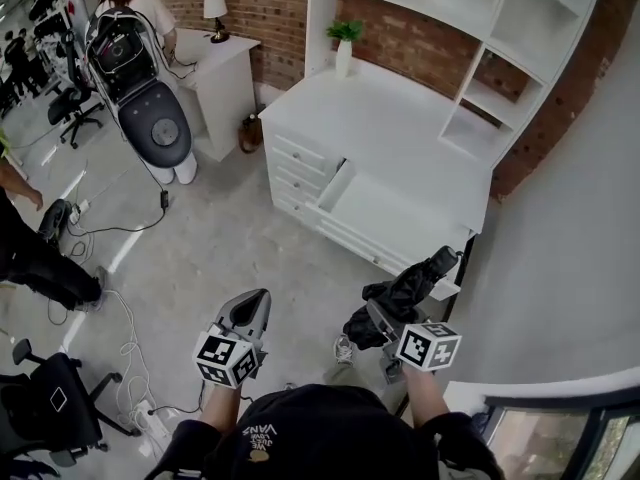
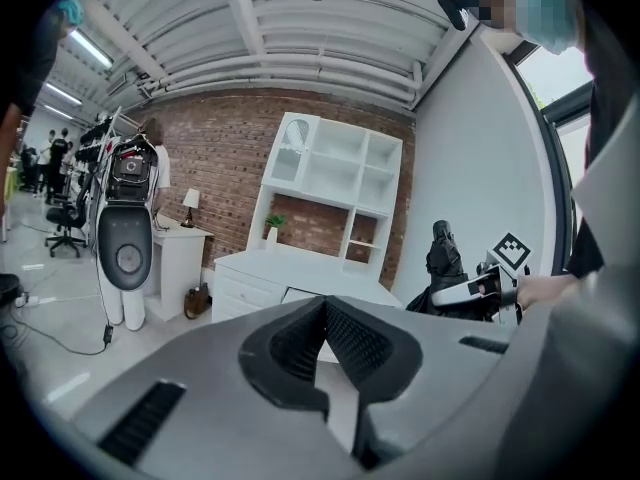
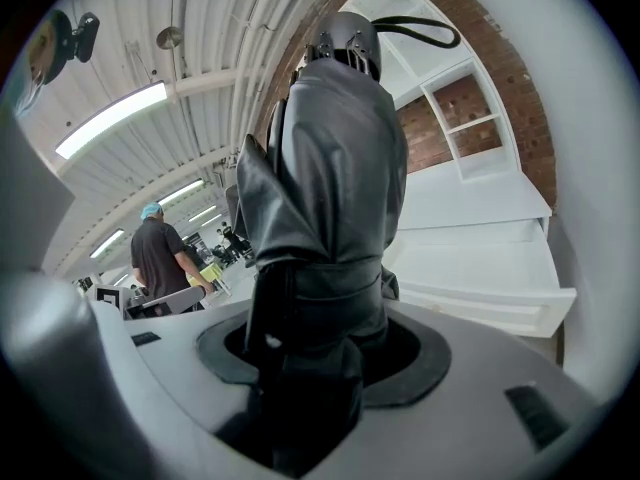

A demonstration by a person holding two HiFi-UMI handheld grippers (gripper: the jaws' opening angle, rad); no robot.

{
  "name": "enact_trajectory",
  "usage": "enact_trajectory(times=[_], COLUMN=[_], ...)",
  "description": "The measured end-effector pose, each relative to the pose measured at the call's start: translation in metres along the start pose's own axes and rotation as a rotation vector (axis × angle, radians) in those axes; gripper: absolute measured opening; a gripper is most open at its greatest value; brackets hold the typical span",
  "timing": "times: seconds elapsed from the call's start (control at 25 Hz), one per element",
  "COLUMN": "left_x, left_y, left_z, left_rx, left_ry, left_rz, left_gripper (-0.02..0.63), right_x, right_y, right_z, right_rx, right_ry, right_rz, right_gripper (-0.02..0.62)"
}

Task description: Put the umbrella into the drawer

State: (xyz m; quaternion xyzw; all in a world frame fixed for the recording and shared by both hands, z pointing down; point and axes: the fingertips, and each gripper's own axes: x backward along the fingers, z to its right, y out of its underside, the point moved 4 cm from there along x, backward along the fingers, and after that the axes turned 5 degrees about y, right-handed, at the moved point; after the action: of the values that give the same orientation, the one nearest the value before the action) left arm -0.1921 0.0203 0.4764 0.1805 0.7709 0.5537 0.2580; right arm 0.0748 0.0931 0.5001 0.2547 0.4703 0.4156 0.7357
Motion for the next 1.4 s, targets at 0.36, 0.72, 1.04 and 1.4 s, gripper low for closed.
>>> enact_trajectory(times=[0.36,0.72,1.04,1.4], left_x=[-0.091,-0.160,-0.182,-0.205], left_y=[-0.023,-0.034,-0.034,-0.034], left_z=[0.004,0.016,0.020,-0.018], left_rx=[0.012,0.014,0.018,0.038], left_ry=[-0.083,-0.164,-0.193,-0.185], left_rz=[0.033,0.063,0.042,0.030], left_gripper=[0.006,0.006,0.006,0.006], right_x=[-0.049,-0.088,-0.119,-0.176], right_y=[-0.067,-0.119,-0.135,-0.137], right_z=[0.071,0.141,0.166,0.179], right_rx=[0.111,0.187,0.259,0.347], right_ry=[-0.037,-0.074,-0.083,-0.026], right_rz=[-0.067,-0.112,-0.158,-0.224], right_gripper=[0.245,0.245,0.245,0.245])
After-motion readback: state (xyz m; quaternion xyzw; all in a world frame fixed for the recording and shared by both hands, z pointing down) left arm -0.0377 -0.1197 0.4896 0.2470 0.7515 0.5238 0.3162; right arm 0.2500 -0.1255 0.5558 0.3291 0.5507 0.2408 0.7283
